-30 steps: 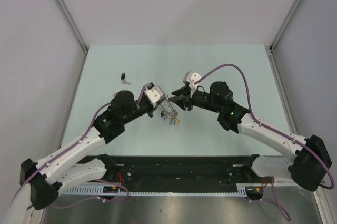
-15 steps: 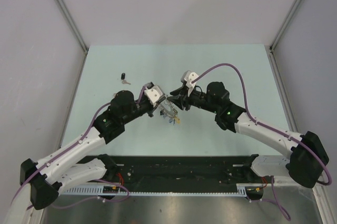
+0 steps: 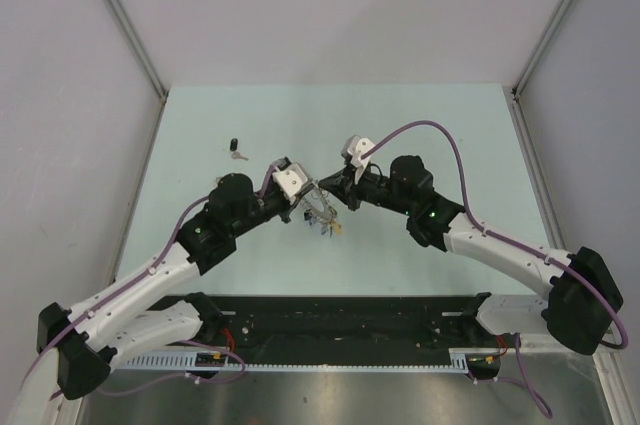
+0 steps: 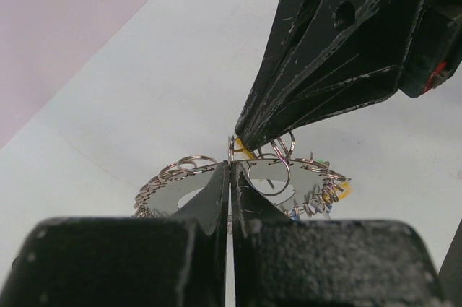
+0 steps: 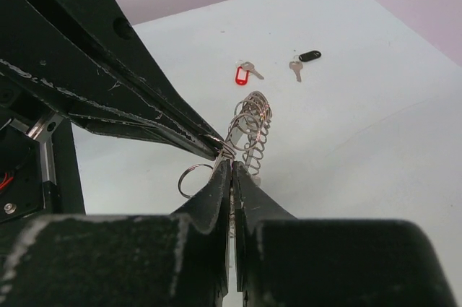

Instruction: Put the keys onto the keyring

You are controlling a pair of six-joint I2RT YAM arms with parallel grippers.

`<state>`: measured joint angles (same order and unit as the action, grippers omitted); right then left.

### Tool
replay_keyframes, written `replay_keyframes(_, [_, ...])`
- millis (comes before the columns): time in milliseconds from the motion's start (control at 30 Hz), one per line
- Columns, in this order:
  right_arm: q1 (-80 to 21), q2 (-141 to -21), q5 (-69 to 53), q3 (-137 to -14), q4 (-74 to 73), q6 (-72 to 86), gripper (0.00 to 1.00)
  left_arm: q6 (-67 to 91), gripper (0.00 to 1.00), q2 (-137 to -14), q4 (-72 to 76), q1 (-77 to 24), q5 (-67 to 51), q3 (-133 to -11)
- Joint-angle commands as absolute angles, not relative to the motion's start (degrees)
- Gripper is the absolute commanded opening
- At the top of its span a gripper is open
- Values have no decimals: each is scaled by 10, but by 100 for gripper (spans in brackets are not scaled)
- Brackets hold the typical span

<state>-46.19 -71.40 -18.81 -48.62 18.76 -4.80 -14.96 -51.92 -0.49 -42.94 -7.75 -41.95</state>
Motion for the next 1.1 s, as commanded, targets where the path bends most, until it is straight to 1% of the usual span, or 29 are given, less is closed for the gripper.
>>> replay_keyframes(0, [-461, -716, -199, -489, 209, -61, 0, -136, 0, -493, 64, -425, -71, -418])
replay_keyframes(300, [-463, -723, -214, -488, 208, -75, 1, -119, 0, -475, 95, -425, -65, -400])
replay_keyframes(333, [-463, -723, -208, -489, 206, -76, 3, -119, 0, -475, 97, -425, -68, -399])
replay_keyframes(367, [-464, -723, -204, -489, 205, -77, 8, -119, 0, -473, 98, -425, -68, -399])
replay_keyframes(467, [-466, -724, -194, -489, 201, -83, 14, -118, 0, -475, 97, -425, -70, -399])
replay_keyframes(567, [-467, -723, -192, -488, 200, -87, 18, -118, 0, -475, 98, -425, -75, -400])
replay_keyframes(633, [-468, -724, -192, -489, 200, -89, 19, -118, 1, -475, 97, -425, -75, -400])
replay_keyframes(667, [-468, -725, -193, -489, 199, -90, 22, -118, 0, -475, 97, -425, -75, -400])
replay_keyframes(733, [-468, -725, -193, -488, 199, -91, 23, -118, 0, -475, 97, -425, -75, -400])
replay_keyframes(933, [-471, -727, -203, -489, 199, -101, 22, -115, 0, -474, 101, -425, -76, -398])
replay_keyframes(1000, [-472, -727, -210, -489, 199, -105, 20, -113, 0, -472, 106, -425, -77, -396])
replay_keyframes(1067, [-473, -729, -216, -489, 199, -109, 14, -108, 0, -470, 110, -425, -78, -393])
